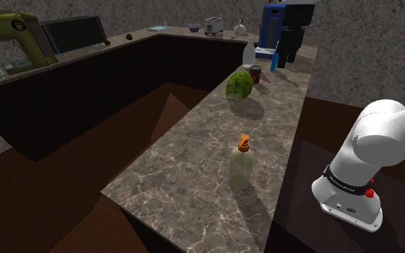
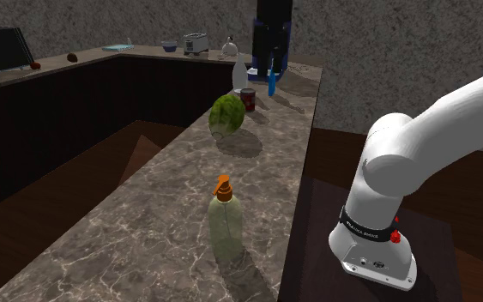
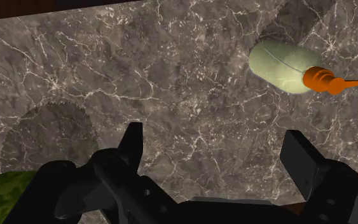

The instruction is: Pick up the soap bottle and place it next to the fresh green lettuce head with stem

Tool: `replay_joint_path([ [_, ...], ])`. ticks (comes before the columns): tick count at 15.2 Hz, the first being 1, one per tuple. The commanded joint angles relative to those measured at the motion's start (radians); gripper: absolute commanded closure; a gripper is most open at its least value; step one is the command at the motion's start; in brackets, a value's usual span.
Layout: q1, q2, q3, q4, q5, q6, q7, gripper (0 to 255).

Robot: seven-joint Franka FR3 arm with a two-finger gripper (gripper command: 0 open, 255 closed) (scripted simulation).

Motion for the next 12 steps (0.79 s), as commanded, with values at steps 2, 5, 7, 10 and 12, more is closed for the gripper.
replay_joint_path([
  [2, 0.001, -0.016, 0.026, -0.030, 0.011, 0.022, 0.033, 0],
  [5, 0.007, -0.054, 0.108, -0.110, 0.045, 0.089, 0.134, 0],
  [7, 0.012, -0.070, 0.164, -0.155, 0.070, 0.135, 0.200, 0],
  [10, 0.022, -0.076, 0.254, -0.210, 0.108, 0.207, 0.301, 0],
  [12, 0.028, -0.068, 0.315, -0.238, 0.132, 0.257, 0.370, 0],
])
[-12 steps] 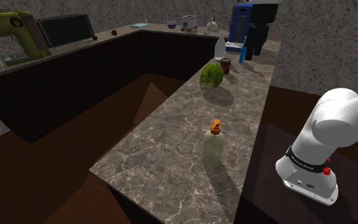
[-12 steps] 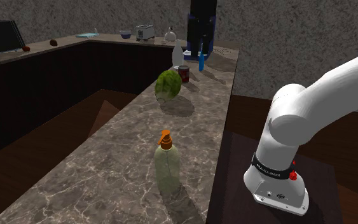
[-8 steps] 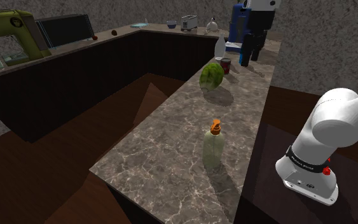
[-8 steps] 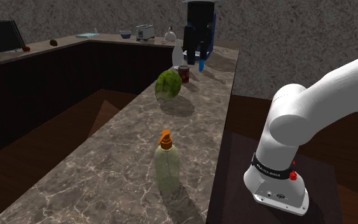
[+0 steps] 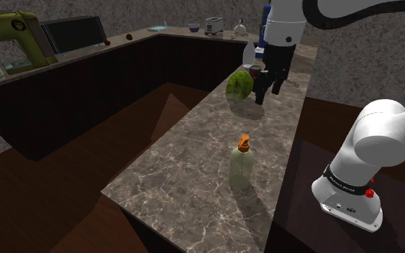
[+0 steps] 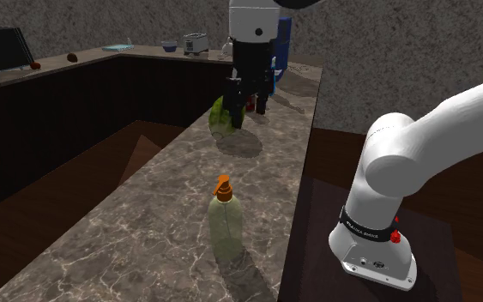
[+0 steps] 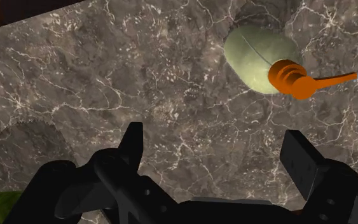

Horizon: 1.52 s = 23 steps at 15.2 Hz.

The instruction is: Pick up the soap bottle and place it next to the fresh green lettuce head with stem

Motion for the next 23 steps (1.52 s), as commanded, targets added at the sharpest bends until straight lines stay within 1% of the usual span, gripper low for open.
replay_joint_path([
  [1, 0.004, 0.010, 0.062, -0.030, 0.023, 0.056, 0.069, 0],
  [6, 0.002, 0.085, 0.229, -0.059, 0.068, 0.191, 0.246, 0],
  [9, -0.019, 0.157, 0.338, -0.053, 0.078, 0.274, 0.357, 0],
  [11, -0.021, 0.165, 0.347, -0.063, 0.080, 0.293, 0.362, 0],
  [17, -0.026, 0.202, 0.377, -0.127, 0.091, 0.394, 0.364, 0],
  [23, -0.026, 0.202, 0.377, -0.127, 0.091, 0.394, 0.364, 0],
])
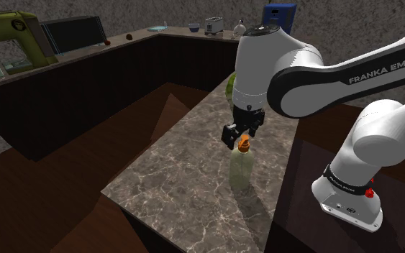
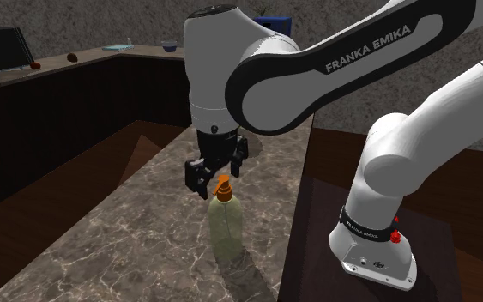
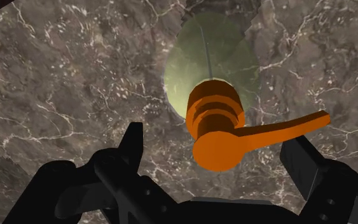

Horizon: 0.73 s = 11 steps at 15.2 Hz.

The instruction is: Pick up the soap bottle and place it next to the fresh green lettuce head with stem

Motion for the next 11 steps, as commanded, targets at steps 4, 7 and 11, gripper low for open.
replay_joint_path([
  [4, 0.000, 0.000, 0.000, 0.000, 0.000, 0.000, 0.000, 255],
  [7, 0.000, 0.000, 0.000, 0.000, 0.000, 0.000, 0.000, 255],
  [11, 0.000, 0.000, 0.000, 0.000, 0.000, 0.001, 0.000, 255],
])
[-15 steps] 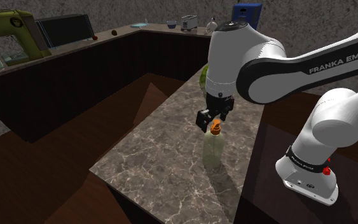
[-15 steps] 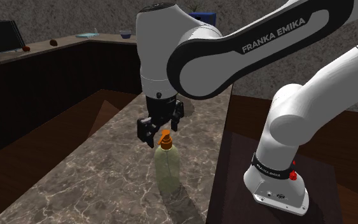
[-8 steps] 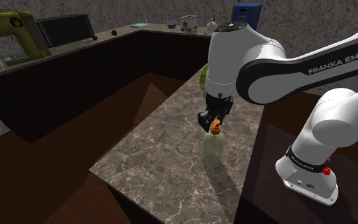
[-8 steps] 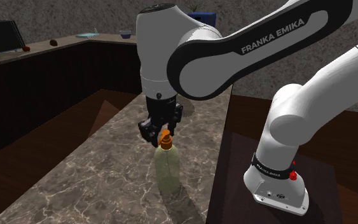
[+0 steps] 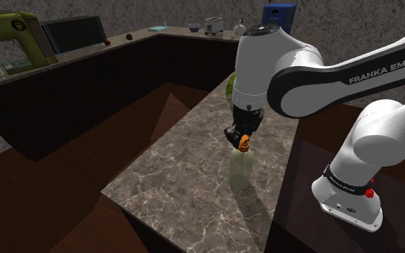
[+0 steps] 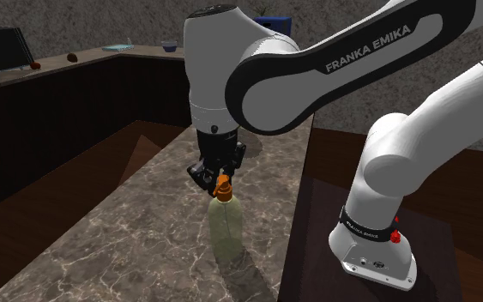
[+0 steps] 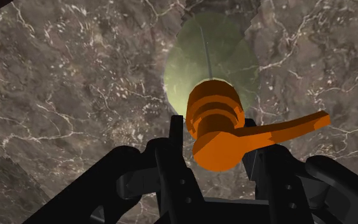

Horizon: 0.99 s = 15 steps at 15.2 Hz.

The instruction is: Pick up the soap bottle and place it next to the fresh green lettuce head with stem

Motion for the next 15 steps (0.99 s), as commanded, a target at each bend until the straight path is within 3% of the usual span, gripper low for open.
replay_joint_path([
  [1, 0.000, 0.000, 0.000, 0.000, 0.000, 0.000, 0.000, 255],
  [15, -0.004, -0.056, -0.066, 0.148, -0.033, -0.204, -0.014, 255],
])
